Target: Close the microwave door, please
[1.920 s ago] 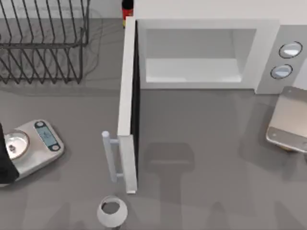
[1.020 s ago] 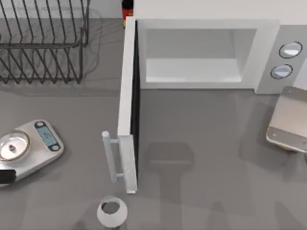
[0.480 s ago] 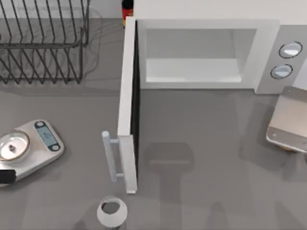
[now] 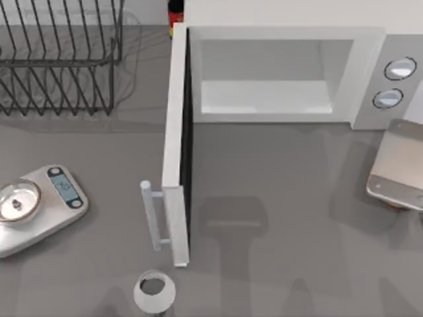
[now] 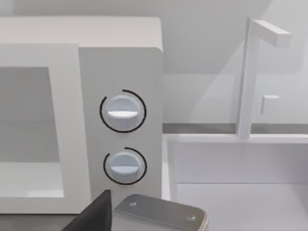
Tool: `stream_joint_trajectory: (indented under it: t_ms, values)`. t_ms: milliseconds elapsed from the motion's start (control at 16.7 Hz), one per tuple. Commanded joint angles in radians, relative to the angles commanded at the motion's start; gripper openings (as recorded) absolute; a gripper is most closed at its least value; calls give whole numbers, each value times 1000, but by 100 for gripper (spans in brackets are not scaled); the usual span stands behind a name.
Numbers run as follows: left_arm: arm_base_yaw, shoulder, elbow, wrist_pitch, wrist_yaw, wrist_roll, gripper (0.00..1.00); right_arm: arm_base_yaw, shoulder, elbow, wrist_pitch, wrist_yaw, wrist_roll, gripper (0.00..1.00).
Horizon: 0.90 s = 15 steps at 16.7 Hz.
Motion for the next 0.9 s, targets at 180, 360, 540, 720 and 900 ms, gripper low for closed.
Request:
stream_joint_trajectory:
  t_ms: [180,360,540,720,900]
  values:
    - [58,-15,5,-20,58,0,0,0,0,0,0,0,0,100]
    - [59,-16,5,-21,59,0,0,0,0,0,0,0,0,100]
    - [38,-4,9,-17,38,1,0,0,0,0,0,0,0,100]
    - [-51,29,40,-15,-51,1,0,0,0,0,0,0,0,100]
    - [-160,69,74,-10,-159,1,0,0,0,0,0,0,0,100]
